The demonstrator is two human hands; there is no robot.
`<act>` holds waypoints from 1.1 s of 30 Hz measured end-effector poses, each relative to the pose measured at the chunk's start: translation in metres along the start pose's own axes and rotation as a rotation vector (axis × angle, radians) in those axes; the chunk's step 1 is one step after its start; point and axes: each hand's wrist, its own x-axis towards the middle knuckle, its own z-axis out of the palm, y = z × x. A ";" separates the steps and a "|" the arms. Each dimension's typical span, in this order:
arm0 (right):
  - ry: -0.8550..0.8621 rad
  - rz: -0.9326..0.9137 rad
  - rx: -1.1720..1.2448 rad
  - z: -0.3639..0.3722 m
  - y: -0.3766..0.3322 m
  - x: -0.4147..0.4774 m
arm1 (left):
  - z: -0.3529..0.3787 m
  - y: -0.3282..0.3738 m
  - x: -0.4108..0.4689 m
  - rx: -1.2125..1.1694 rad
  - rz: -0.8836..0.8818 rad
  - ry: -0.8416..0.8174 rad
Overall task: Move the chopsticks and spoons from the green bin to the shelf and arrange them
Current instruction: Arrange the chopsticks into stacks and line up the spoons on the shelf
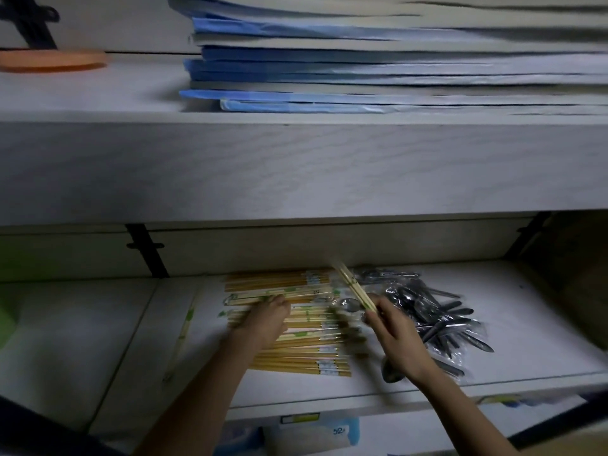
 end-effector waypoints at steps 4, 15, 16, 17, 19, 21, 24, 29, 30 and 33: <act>-0.009 0.026 0.014 -0.004 0.003 -0.004 | -0.004 0.003 0.000 -0.001 0.001 -0.010; -0.022 0.065 0.052 -0.007 0.004 -0.015 | 0.002 -0.007 -0.026 -0.209 0.068 -0.048; -0.022 0.070 0.052 -0.006 0.003 -0.015 | 0.005 -0.006 -0.027 -0.194 0.062 -0.060; -0.022 0.079 0.051 -0.005 0.003 -0.016 | 0.007 -0.005 -0.028 -0.187 0.050 -0.059; -0.021 0.095 0.055 -0.004 0.001 -0.017 | 0.008 -0.003 -0.028 -0.187 0.022 -0.042; -0.025 0.101 0.055 -0.004 0.000 -0.018 | 0.008 -0.001 -0.027 -0.174 0.024 -0.042; -0.026 0.106 0.058 -0.005 -0.002 -0.020 | 0.006 0.000 -0.027 -0.123 0.030 -0.085; -0.029 0.135 0.067 -0.006 -0.002 -0.022 | 0.003 0.003 -0.027 -0.048 0.020 -0.128; -0.028 0.136 0.066 -0.006 -0.002 -0.022 | 0.002 0.005 -0.028 -0.034 0.019 -0.114; -0.034 0.140 0.085 -0.005 -0.004 -0.021 | 0.000 0.009 -0.033 -0.042 0.011 -0.067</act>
